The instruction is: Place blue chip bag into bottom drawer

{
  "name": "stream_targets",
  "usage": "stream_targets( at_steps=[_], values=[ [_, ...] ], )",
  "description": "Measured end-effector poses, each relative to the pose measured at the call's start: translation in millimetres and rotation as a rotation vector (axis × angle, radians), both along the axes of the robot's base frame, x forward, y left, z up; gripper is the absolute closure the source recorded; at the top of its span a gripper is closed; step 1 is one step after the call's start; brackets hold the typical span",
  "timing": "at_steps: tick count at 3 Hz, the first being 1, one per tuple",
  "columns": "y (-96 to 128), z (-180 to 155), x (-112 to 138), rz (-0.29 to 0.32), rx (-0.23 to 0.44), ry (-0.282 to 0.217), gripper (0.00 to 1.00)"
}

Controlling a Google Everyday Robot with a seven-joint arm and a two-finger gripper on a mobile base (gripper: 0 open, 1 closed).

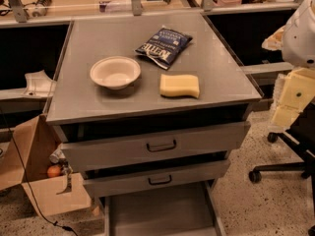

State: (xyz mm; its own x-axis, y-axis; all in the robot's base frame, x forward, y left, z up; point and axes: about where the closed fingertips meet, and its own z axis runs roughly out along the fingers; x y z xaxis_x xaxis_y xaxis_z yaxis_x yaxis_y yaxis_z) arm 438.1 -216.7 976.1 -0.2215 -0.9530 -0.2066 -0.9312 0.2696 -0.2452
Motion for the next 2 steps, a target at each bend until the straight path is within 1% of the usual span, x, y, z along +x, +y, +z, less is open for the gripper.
stream_targets(
  at_steps=[1, 2],
  values=[
    [0.1, 0.0, 0.1, 0.0, 0.0, 0.0, 0.0],
    [10.0, -1.0, 11.1, 0.04, -0.005, -0.023, 0.0]
  ],
)
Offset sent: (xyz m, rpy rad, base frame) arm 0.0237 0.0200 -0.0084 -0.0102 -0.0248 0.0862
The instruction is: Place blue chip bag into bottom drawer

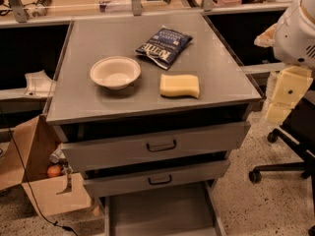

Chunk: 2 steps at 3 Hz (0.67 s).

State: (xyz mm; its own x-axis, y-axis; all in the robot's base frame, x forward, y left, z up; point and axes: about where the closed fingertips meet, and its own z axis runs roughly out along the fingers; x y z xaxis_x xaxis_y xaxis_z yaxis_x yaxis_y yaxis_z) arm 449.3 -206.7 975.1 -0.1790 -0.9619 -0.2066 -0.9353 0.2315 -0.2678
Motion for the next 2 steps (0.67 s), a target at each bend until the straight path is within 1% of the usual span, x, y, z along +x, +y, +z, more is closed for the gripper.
stream_targets(
  at_steps=[1, 2],
  values=[
    [-0.3, 0.3, 1.1, -0.003, 0.0, -0.001, 0.0],
    [3.2, -1.8, 23.1, -0.056, -0.009, -0.003, 0.0]
  ],
)
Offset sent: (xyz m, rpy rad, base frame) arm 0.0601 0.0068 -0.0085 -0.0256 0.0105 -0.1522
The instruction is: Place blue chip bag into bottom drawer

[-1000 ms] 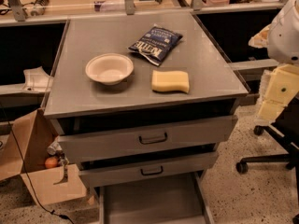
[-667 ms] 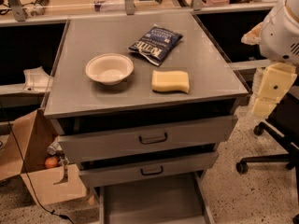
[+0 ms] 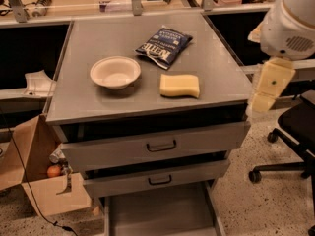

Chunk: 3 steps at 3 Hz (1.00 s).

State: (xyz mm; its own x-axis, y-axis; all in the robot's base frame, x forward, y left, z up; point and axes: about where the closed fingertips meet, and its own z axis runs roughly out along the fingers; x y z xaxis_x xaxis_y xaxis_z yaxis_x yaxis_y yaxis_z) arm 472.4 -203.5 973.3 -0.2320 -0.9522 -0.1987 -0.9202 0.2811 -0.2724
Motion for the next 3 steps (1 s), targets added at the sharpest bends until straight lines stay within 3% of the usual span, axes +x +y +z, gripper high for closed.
stream_targets(
  at_steps=[2, 3],
  values=[
    [15.3, -16.8, 45.3, -0.059, -0.05, 0.052, 0.0],
    [17.1, -17.6, 47.0, -0.058, -0.051, 0.055, 0.0]
  ],
)
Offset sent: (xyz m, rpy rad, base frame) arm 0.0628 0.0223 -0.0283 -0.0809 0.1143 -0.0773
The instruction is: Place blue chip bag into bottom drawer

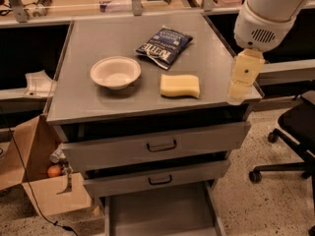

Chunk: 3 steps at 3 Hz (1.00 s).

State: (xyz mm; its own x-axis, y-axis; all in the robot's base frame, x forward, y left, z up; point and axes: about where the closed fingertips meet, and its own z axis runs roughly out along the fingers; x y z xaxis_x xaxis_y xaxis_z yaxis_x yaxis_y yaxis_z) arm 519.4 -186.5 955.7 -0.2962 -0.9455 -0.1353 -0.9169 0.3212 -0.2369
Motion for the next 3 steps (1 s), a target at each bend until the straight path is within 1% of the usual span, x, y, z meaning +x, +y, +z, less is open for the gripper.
stream_targets(
  at_steps=[1, 2, 3],
  values=[
    [1.5, 4.0, 15.7, -0.044, 0.028, 0.005, 0.0],
    [24.3, 19.6, 61.1, -0.063, 0.05, 0.026, 0.0],
    [27.3, 23.0, 67.2, -0.059, 0.062, -0.004, 0.0]
  ],
)
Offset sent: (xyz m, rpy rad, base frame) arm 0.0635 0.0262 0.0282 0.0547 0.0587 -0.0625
